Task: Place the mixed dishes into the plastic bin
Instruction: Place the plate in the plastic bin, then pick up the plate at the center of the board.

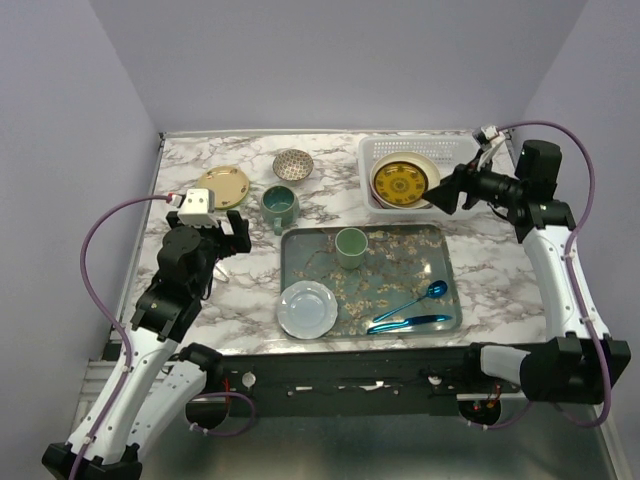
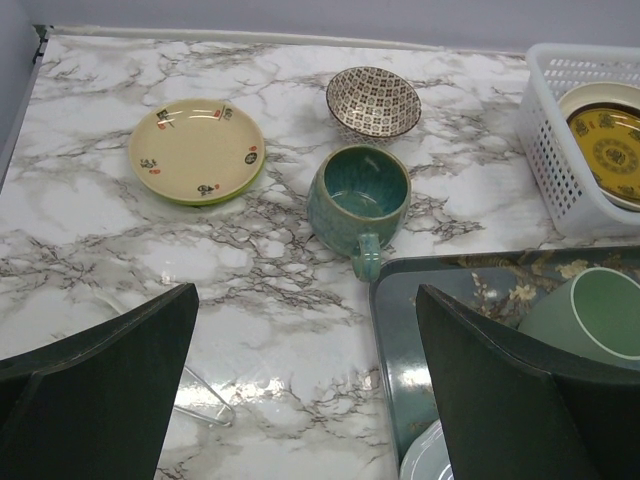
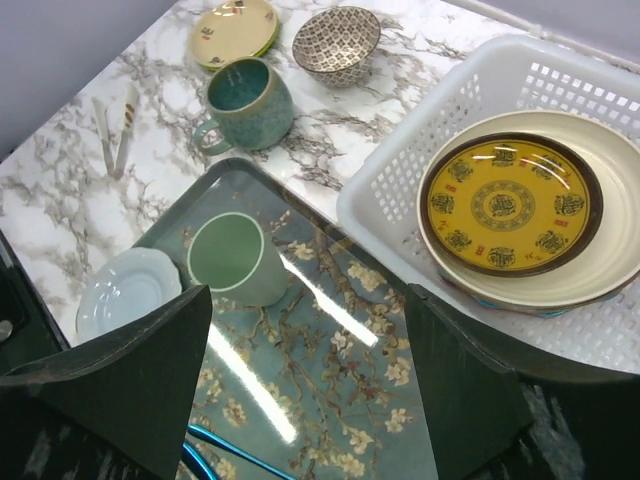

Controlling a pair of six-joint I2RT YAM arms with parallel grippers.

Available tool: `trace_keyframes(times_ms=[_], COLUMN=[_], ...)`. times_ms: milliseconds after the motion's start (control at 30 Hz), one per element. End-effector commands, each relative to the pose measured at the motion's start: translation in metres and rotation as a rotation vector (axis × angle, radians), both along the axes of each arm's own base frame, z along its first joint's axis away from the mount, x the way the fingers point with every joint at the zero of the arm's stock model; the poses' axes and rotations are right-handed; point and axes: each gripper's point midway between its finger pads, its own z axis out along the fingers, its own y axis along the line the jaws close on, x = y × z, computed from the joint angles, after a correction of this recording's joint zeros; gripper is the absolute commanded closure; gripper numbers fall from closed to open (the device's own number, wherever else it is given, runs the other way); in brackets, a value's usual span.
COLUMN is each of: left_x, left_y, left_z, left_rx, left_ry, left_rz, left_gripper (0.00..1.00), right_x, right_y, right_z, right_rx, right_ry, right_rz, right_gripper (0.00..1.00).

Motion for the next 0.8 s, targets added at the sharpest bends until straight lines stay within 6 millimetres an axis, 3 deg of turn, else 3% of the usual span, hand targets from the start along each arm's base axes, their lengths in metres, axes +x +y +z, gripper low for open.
trace_keyframes(times_ms=[0,67,433,567,767], left_x=[0.003,0.004,0.013,0.024,0.049], left_y=[-0.002,-0.002,-0.005,-0.007,0.0], left_z=[-0.005,-0.006,-0.008,-0.007,-0.025], left_rx=[-0.013,-0.016,-0.089,-0.235,-0.453], left_ry=[0.013,0.017,0.032,0.043,0.102], left_rz=[-0.009,-0.01,-0.032,-0.042,-0.021], left_gripper=[0.01,0.01,0.01,0.01,0.01], right_x=[-0.024,-0.034,-0.069,-0.072,-0.071], right_y=[0.006,0.009,0.019,0.02,0.021], right_z=[0.015,0.01,0.025,0.026,0.023], right_rx=[-0.002,0.005,0.032,0.045,0.057], right_ry=[-0.154,-0.183,-0.279,-0.27,-0.249], right_rz=[0.053,0.076,0.145,0.155,0.154], right_gripper=[0.06,0.0,0.0,0.0,0.0])
